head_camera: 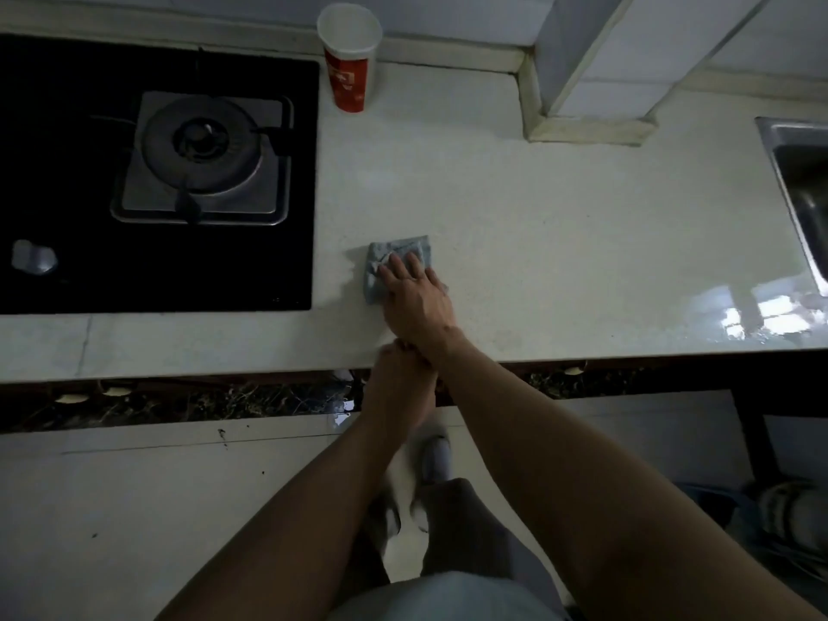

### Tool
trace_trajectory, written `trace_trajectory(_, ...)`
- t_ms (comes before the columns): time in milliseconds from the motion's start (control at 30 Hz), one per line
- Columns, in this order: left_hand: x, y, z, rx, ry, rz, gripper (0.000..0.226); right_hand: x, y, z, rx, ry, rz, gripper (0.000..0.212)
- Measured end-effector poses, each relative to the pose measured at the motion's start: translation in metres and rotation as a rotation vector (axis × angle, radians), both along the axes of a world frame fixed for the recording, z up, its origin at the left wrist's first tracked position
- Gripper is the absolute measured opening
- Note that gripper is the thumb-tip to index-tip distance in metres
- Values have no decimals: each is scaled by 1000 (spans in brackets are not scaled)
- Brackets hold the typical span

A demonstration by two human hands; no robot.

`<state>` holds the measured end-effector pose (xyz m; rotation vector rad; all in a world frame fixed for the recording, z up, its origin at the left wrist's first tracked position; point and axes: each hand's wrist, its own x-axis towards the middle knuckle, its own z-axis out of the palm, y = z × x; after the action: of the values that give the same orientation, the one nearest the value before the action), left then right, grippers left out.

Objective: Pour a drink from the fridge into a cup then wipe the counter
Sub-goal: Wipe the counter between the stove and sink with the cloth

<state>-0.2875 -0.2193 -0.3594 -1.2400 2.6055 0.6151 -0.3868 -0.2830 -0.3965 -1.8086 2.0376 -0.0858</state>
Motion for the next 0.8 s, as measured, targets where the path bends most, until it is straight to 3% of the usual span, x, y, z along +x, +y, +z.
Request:
trace_trajectory(133,-25,-7,8,-114,-218,-146,15,-73,41,3,-6,32,-161,54)
trace_trajectory(433,-171,13,4,18,35,-296,39,-288,162,-4,25,133,-555,51)
trace_trajectory(567,-235,23,-3,29,-75,-334,60,-374,211,-7,71,145,-710,52)
trace_trajectory(700,-264,20,-8,-35,-191,-337,59,-445,234,-6,79,125,-852,51)
trace_trajectory(800,-272,11,-5,31,-218,-364,55,-482,229,-8,113,147,-936,53)
